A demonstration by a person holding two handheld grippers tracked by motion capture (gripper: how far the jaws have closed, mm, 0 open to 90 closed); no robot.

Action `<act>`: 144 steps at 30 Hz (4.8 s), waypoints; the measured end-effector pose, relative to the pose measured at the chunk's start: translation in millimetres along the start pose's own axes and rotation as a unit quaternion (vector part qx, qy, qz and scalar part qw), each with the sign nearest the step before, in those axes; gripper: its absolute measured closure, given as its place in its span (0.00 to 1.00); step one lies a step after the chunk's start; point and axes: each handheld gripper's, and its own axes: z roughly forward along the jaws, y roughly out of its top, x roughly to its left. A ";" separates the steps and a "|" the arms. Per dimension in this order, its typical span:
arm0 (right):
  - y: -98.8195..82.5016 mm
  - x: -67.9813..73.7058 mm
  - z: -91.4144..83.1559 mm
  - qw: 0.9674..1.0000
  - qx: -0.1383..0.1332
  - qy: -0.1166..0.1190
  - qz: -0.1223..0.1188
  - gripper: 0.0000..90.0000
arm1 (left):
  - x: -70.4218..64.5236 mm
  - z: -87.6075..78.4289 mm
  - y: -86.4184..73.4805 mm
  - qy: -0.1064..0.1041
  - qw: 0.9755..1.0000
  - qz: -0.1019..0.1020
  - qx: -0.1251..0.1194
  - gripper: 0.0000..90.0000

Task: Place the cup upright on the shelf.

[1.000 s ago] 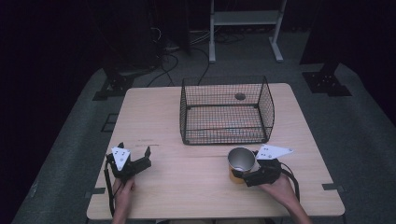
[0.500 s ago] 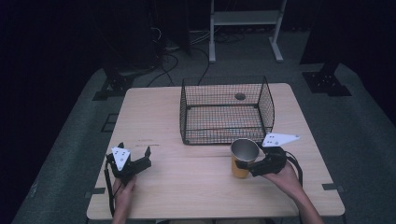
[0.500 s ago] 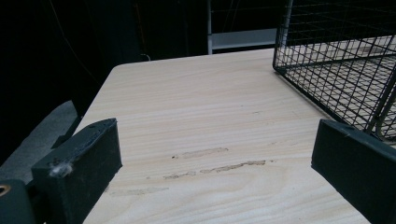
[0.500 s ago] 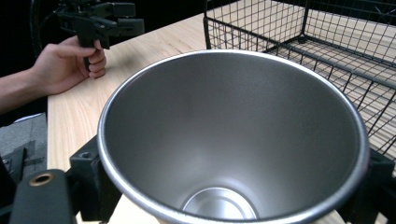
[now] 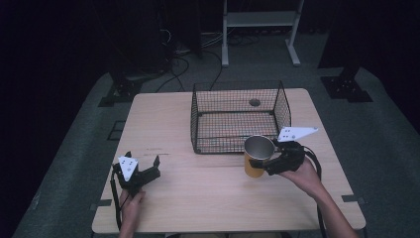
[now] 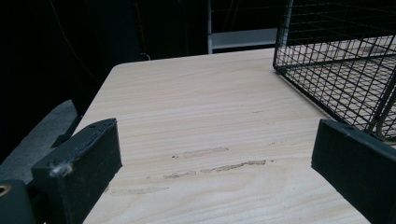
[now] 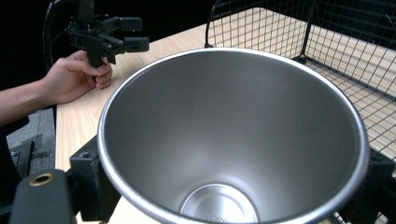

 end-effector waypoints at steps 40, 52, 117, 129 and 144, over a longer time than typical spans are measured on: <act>79.6 -28.0 13.5 1.000 0.015 0.013 -0.024 0.14 | 0.1 -0.2 0.0 -0.001 1.000 0.000 -0.001 0.01; 97.3 -44.6 36.8 0.999 0.031 0.019 -0.021 0.14 | 0.5 -0.4 0.0 -0.002 1.000 -0.002 -0.001 0.01; 81.9 -131.8 145.9 0.993 0.106 -0.026 0.046 0.14 | 0.1 -0.9 -0.2 -0.003 1.000 -0.002 -0.004 0.01; 77.9 -132.5 156.1 0.990 0.132 -0.038 0.033 0.12 | 0.4 -0.9 -0.2 -0.004 1.000 -0.002 -0.004 0.01; 77.4 -127.3 158.8 0.988 0.147 -0.045 0.009 0.08 | 0.1 -0.9 -0.2 -0.004 1.000 -0.001 -0.004 0.01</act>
